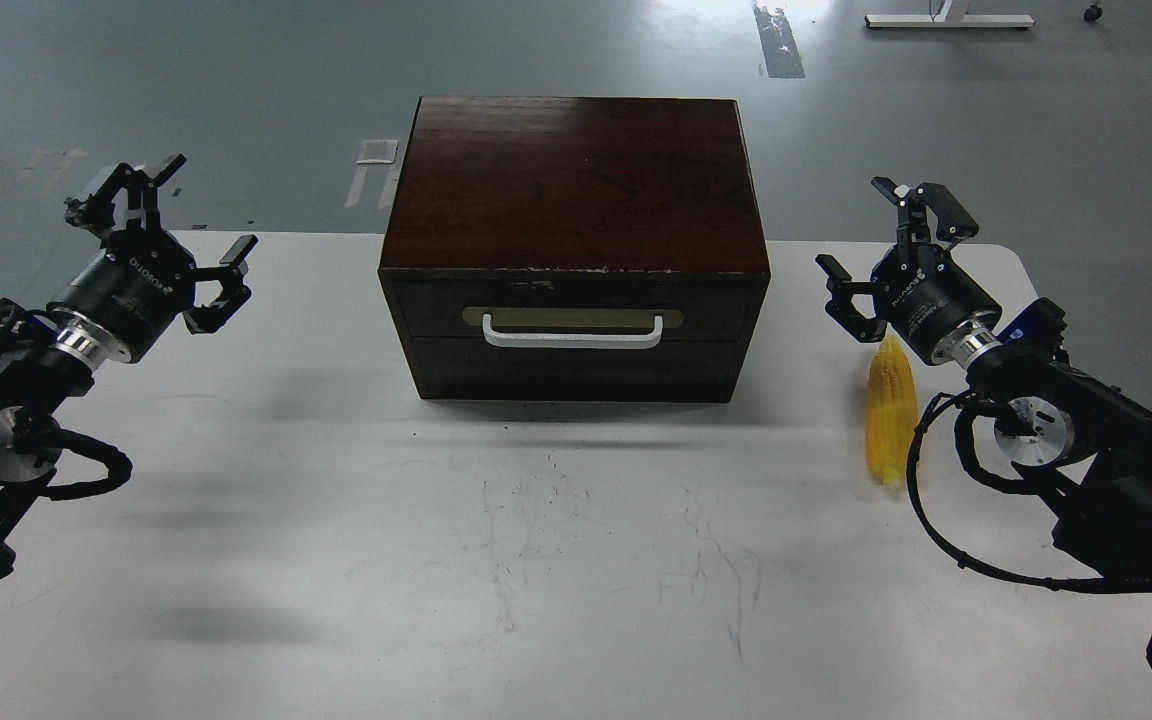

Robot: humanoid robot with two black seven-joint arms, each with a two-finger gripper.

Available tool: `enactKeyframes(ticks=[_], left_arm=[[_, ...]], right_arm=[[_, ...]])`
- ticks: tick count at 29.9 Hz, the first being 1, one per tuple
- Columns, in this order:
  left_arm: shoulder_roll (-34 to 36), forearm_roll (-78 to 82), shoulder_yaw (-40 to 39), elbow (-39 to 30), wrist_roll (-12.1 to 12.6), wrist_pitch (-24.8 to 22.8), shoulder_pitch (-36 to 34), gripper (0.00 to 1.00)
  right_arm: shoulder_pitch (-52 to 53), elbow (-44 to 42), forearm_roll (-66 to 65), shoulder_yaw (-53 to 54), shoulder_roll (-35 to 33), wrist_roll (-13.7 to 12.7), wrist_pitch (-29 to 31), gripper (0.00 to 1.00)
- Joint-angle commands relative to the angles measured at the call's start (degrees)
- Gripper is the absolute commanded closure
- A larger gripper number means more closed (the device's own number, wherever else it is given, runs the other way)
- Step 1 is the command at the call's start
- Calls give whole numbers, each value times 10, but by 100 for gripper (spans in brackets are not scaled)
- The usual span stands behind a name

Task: Put corn in drawer with both arms
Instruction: 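Raise the left arm up and over toward the wooden box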

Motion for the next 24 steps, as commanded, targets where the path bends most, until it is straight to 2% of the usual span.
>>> enactKeyframes(ticks=[1,8,14,20,24], left_arm=[[0,-4,-3,1,0,0,0,1],[4,-4,-4,6,0,0,2,1],[49,6,-2,8,-1,0,-16,1],[99,85,3,0,-2,0,-109,1],[130,195,3,-68,-2,0,-191,1]], right_arm=[[-1,1,2,1,-5,3,0,0],[-3,1,2,3,-7,4,0,0],[-3,2,2,3,-12,4,0,0],[-2,2,2,2,-12,4,0,0],[-1,2,2,2,-13,4,0,0]])
